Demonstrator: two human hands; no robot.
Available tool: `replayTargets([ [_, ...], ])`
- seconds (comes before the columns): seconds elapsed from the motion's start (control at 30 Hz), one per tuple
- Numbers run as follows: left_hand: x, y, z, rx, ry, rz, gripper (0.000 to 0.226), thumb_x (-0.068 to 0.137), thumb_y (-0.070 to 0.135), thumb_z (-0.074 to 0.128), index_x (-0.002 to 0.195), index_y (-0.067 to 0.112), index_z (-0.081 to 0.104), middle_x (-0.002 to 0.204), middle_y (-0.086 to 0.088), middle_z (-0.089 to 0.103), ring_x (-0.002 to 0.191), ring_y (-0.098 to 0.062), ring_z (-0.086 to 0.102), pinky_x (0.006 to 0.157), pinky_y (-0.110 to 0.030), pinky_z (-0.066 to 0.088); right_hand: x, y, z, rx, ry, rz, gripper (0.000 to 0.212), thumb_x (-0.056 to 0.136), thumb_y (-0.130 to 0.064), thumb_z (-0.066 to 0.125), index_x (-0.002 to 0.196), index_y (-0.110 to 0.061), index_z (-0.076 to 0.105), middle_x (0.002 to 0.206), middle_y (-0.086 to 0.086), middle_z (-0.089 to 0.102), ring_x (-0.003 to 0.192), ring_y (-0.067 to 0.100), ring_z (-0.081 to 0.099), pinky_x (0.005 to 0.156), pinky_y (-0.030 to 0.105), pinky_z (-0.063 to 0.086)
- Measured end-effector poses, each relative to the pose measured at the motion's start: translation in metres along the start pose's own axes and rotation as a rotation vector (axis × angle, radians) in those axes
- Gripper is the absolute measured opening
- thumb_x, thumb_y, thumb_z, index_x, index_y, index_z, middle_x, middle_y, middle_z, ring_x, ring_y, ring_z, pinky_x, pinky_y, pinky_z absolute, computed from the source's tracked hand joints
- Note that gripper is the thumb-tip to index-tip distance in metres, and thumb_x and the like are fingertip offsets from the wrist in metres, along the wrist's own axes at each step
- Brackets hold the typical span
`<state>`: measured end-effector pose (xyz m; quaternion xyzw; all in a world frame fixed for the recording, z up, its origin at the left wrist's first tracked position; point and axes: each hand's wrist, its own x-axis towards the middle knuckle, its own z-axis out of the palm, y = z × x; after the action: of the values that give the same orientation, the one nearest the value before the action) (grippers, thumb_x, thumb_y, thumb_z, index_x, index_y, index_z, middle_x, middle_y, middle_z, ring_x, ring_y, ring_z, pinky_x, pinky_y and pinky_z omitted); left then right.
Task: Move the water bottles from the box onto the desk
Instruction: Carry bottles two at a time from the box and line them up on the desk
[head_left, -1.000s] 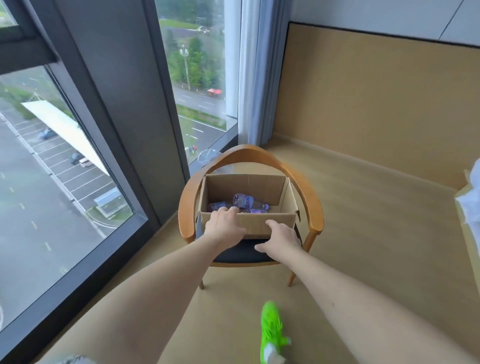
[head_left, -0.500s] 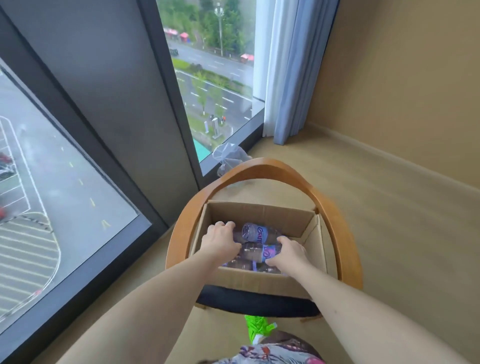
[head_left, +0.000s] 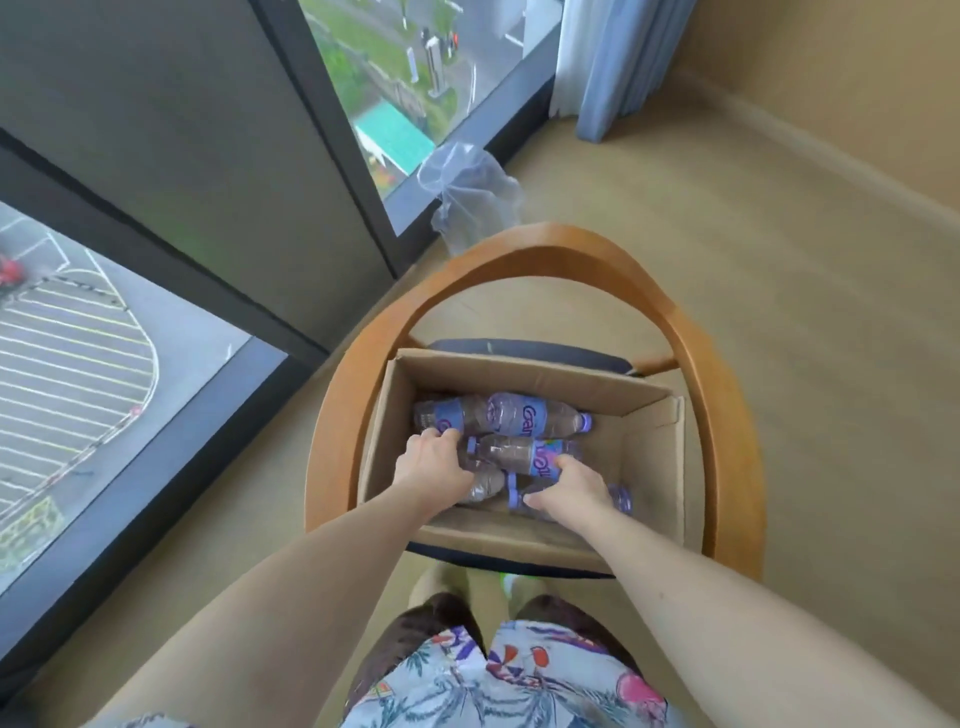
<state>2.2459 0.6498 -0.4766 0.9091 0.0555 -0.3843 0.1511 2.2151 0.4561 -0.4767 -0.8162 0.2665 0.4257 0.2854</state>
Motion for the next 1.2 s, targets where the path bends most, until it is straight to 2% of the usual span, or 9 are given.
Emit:
replayTargets([
  [0.2,0.05,-0.001,0.012,-0.003,-0.04,0.045,0.055,0.086,0.027,0.067,0.138,0.013,0.055,0.135,-0.015,0.053,0.131,-0.038,0.046,0.108,-0.046,0.044,0.046,-0.013,0.017,0.297,0.036,0.087,0.044,0.076,-0.035,0.086,0.113,-0.024,0.064,0.119,0.004,0.071,0.11,0.025,0.065,0.092,0.034,0.052],
  [0.37,0.082,-0.01,0.025,-0.026,-0.041,0.078,0.064,0.084,0.027,0.072,0.145,0.018,0.052,0.136,-0.014,0.053,0.131,-0.037,0.046,0.107,-0.045,0.045,0.086,-0.04,0.016,1.107,-0.024,0.368,0.061,0.086,-0.05,0.078,0.129,-0.01,0.059,0.117,0.013,0.066,0.103,0.027,0.065,0.093,0.042,0.056],
  [0.47,0.097,-0.021,0.037,0.011,-0.153,0.094,0.064,0.085,0.032,0.073,0.145,0.023,0.052,0.134,-0.015,0.056,0.129,-0.037,0.051,0.106,-0.043,0.047,0.112,-0.047,0.015,1.334,-0.062,0.497,0.076,0.081,-0.062,0.077,0.129,-0.009,0.054,0.12,0.021,0.063,0.106,0.034,0.064,0.101,0.046,0.052],
  [0.6,0.101,-0.044,0.058,0.208,-0.293,0.097,0.061,0.085,0.036,0.072,0.138,0.017,0.051,0.135,-0.013,0.056,0.128,-0.036,0.051,0.105,-0.045,0.046,0.132,-0.056,0.023,1.366,-0.037,0.58,0.078,0.076,-0.053,0.086,0.131,-0.006,0.055,0.121,0.021,0.066,0.103,0.036,0.068,0.097,0.048,0.056],
  [0.73,0.105,-0.061,0.077,0.374,-0.304,0.095,0.057,0.087,0.025,0.065,0.139,0.013,0.046,0.141,-0.011,0.052,0.136,-0.033,0.045,0.118,-0.044,0.031,0.142,-0.062,0.029,1.44,0.001,0.599,0.075,0.074,-0.047,0.09,0.129,-0.009,0.056,0.119,0.018,0.07,0.102,0.036,0.07,0.094,0.052,0.058],
  [0.8,0.114,-0.056,0.078,0.372,-0.314,0.095,0.054,0.088,0.025,0.063,0.138,0.012,0.048,0.14,-0.013,0.053,0.134,-0.034,0.048,0.119,-0.045,0.032,0.144,-0.063,0.032,1.478,0.032,0.596,0.065,0.076,-0.039,0.09,0.126,-0.009,0.059,0.117,0.016,0.071,0.099,0.035,0.071,0.09,0.052,0.06],
  [0.93,0.128,-0.047,0.072,0.435,-0.401,0.161,0.063,0.08,0.023,0.073,0.136,0.011,0.049,0.134,-0.015,0.056,0.124,-0.035,0.057,0.102,-0.042,0.051,0.146,-0.067,0.031,1.521,0.059,0.639,0.049,0.078,-0.027,0.087,0.118,-0.011,0.062,0.109,0.011,0.074,0.092,0.032,0.073,0.079,0.057,0.062],
  [1.1,0.122,-0.041,0.065,0.569,-0.44,0.159,0.074,0.066,0.032,0.082,0.132,0.012,0.054,0.133,-0.014,0.047,0.123,-0.034,0.048,0.092,-0.041,0.056,0.14,-0.075,0.023,1.473,0.019,0.657,0.042,0.083,-0.025,0.081,0.12,-0.015,0.066,0.109,0.005,0.076,0.09,0.029,0.074,0.078,0.047,0.063],
  [1.2,0.114,-0.035,0.054,0.54,-0.463,0.131,0.058,0.064,0.027,0.082,0.116,0.013,0.062,0.106,-0.004,0.062,0.098,-0.026,0.062,0.069,-0.031,0.053,0.13,-0.075,0.015,1.369,-0.059,0.599,0.032,0.088,-0.027,0.074,0.114,-0.014,0.062,0.108,0.002,0.072,0.087,0.025,0.069,0.069,0.038,0.058],
])
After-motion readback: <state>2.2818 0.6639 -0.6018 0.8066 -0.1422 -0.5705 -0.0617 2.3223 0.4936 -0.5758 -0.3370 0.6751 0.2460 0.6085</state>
